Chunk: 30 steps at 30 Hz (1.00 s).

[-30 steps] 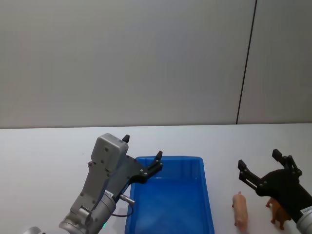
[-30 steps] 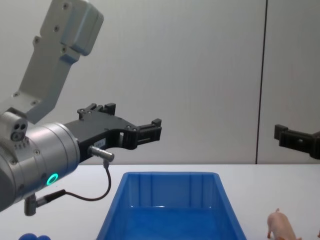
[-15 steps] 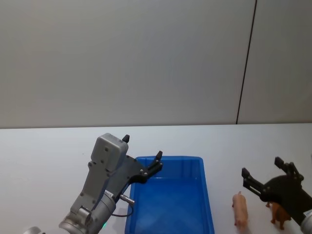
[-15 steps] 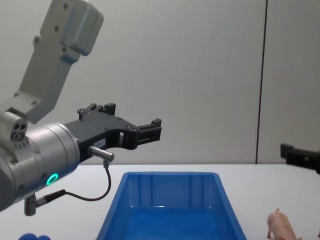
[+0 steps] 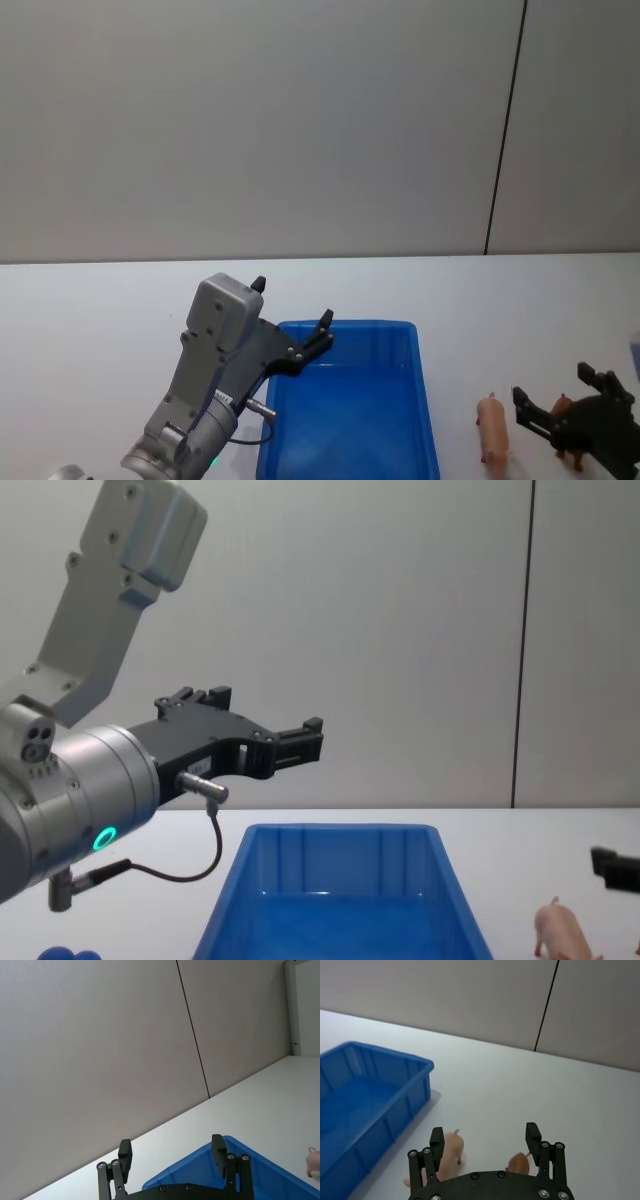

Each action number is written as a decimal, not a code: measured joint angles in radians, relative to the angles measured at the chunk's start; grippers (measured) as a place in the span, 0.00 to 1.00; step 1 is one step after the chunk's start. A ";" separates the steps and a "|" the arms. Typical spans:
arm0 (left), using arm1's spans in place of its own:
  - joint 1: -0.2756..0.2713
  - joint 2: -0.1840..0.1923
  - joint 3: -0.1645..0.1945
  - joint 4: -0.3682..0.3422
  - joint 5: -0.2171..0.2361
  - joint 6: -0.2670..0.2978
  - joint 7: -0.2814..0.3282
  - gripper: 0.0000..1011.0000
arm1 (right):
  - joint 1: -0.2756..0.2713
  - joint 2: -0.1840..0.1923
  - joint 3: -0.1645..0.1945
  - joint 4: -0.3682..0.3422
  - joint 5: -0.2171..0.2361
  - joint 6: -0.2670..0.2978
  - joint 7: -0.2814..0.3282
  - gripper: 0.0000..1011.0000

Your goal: Pick up the two dolls from the table and place them into the box.

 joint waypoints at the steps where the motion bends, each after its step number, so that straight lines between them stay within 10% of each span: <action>1: 0.000 0.000 0.000 0.000 0.000 0.000 0.000 0.99 | -0.001 0.001 0.000 0.001 -0.001 0.004 0.000 0.99; 19: 0.000 0.000 0.000 0.000 0.000 0.000 0.000 0.99 | -0.011 0.015 0.016 0.044 -0.002 0.082 -0.014 0.99; 30: 0.000 0.000 0.000 0.000 0.000 0.000 0.000 0.99 | -0.008 0.016 0.024 0.070 0.023 0.109 0.003 0.72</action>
